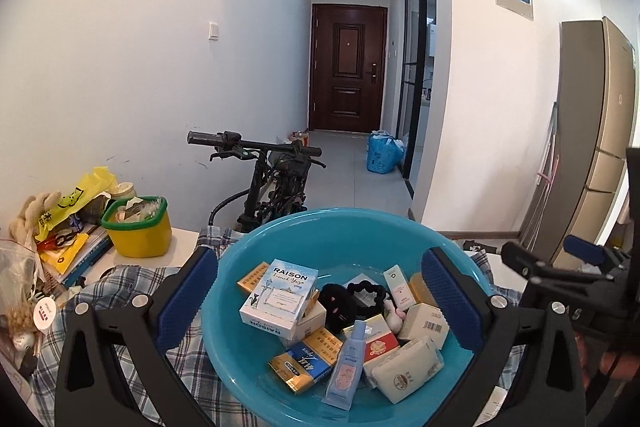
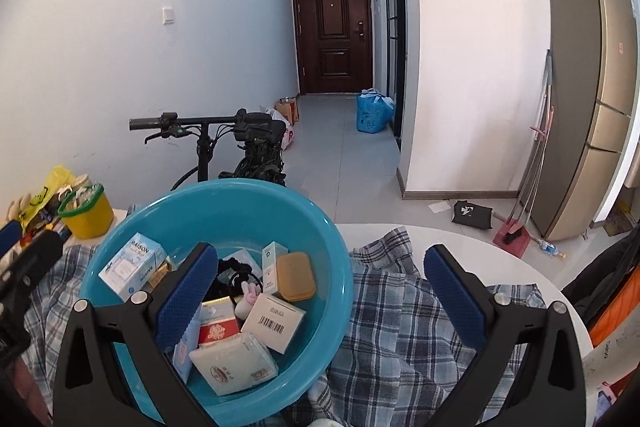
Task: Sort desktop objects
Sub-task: 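Withdraw both grippers up and back from the basin over the shirt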
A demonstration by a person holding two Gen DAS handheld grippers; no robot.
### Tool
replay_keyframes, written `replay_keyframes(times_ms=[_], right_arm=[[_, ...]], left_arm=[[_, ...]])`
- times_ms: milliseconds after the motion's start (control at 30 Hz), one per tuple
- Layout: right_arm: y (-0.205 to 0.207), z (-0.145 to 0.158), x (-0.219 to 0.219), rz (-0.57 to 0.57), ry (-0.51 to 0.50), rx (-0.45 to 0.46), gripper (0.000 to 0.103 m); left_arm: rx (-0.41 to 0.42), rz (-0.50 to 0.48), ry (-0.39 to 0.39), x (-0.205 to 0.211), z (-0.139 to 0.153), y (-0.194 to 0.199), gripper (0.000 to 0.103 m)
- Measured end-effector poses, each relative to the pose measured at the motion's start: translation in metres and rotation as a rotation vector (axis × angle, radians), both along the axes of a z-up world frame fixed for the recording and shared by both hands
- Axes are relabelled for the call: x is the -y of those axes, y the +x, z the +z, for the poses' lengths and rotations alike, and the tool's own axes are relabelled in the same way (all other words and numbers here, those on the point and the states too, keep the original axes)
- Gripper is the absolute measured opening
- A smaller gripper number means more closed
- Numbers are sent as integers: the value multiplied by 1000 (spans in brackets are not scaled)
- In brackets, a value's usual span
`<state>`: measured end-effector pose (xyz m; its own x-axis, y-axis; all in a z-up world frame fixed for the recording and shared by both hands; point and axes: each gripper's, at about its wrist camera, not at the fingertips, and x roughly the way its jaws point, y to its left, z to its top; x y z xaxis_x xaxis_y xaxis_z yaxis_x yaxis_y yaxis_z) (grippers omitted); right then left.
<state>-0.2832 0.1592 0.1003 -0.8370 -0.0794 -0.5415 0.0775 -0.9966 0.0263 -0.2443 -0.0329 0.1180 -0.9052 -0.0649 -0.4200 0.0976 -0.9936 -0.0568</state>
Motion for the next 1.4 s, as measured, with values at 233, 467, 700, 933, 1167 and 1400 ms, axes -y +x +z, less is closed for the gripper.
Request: replay_keyframes(times_ms=[233, 467, 700, 933, 1167, 1400], right_arm=[[42, 2, 15, 46, 63, -33, 103], [89, 15, 22, 58, 73, -91, 103], [129, 32, 23, 76, 55, -132, 103], [163, 36, 21, 86, 54, -148, 103], [188, 30, 12, 93, 74, -85, 103], [235, 33, 5, 120, 161, -69, 103]], left_arm=[[-26, -13, 0, 5, 10, 28, 103], [-29, -47, 13, 8, 16, 64, 103], [-56, -59, 20, 7, 18, 111, 103], [-25, -109, 58, 3, 9, 141, 103], [-78, -75, 48, 1, 12, 170, 103], [-90, -51, 36, 4, 6, 184, 103]])
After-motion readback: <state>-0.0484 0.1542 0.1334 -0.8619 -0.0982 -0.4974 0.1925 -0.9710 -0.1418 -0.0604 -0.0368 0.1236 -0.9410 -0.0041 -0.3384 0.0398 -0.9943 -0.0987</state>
